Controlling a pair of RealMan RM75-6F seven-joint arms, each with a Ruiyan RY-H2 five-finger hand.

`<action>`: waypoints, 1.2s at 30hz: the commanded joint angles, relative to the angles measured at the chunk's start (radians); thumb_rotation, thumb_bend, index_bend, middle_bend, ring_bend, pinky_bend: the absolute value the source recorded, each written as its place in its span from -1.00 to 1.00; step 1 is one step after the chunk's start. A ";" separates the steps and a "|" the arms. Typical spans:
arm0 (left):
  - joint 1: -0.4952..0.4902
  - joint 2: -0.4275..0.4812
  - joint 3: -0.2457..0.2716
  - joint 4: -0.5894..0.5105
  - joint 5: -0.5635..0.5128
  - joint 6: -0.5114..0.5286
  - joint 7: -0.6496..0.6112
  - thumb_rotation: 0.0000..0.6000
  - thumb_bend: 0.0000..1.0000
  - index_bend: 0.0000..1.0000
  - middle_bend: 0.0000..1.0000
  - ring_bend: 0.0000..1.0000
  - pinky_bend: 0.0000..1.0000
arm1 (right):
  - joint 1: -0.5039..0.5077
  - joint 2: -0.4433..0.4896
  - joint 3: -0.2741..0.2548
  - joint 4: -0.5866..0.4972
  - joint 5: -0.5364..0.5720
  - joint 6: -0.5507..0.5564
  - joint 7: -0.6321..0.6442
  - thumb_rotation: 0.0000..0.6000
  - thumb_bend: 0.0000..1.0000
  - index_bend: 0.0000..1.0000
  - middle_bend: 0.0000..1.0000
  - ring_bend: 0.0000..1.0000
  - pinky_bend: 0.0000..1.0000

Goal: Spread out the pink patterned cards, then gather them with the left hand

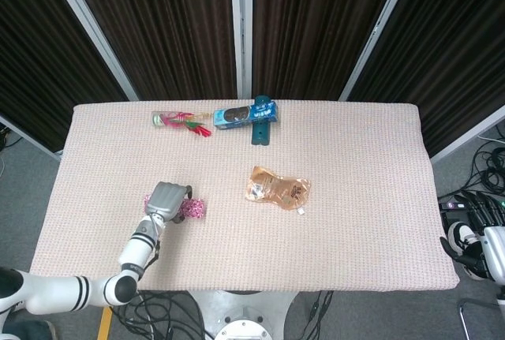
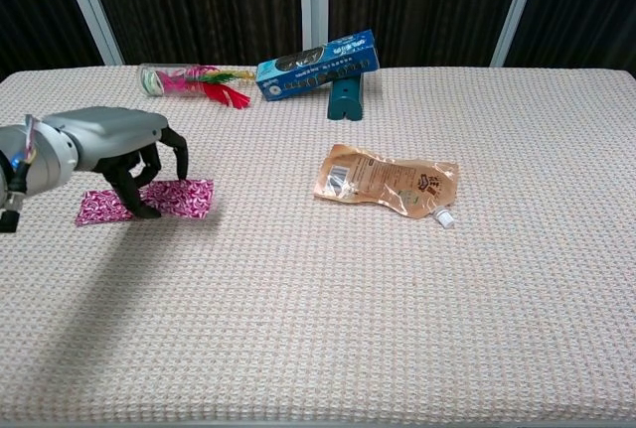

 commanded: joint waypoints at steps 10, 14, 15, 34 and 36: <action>0.054 0.049 0.006 0.102 -0.132 -0.040 -0.051 1.00 -0.49 -0.07 0.78 0.87 0.96 | 0.011 -0.001 0.000 -0.011 -0.009 -0.006 -0.010 0.56 -0.56 -0.74 -0.82 -0.99 -1.00; 0.055 0.038 0.006 0.133 -0.158 -0.068 -0.056 1.00 -0.49 -0.07 0.78 0.87 0.96 | 0.010 0.000 -0.002 -0.017 -0.011 -0.004 -0.017 0.54 -0.56 -0.74 -0.82 -0.99 -1.00; 0.055 0.035 0.004 0.138 -0.161 -0.070 -0.057 1.00 -0.49 -0.07 0.78 0.87 0.96 | 0.009 0.000 -0.002 -0.018 -0.011 -0.003 -0.018 0.54 -0.56 -0.74 -0.82 -0.99 -1.00; 0.022 0.004 -0.011 0.158 -0.235 -0.082 -0.013 1.00 -0.49 -0.10 0.78 0.86 0.96 | 0.007 0.004 -0.004 -0.020 -0.002 -0.008 -0.020 0.56 -0.56 -0.74 -0.82 -0.99 -1.00; 0.020 0.002 -0.009 0.159 -0.242 -0.080 -0.006 1.00 -0.49 -0.11 0.77 0.86 0.96 | 0.007 0.005 -0.004 -0.019 0.000 -0.008 -0.019 0.55 -0.56 -0.74 -0.82 -0.99 -1.00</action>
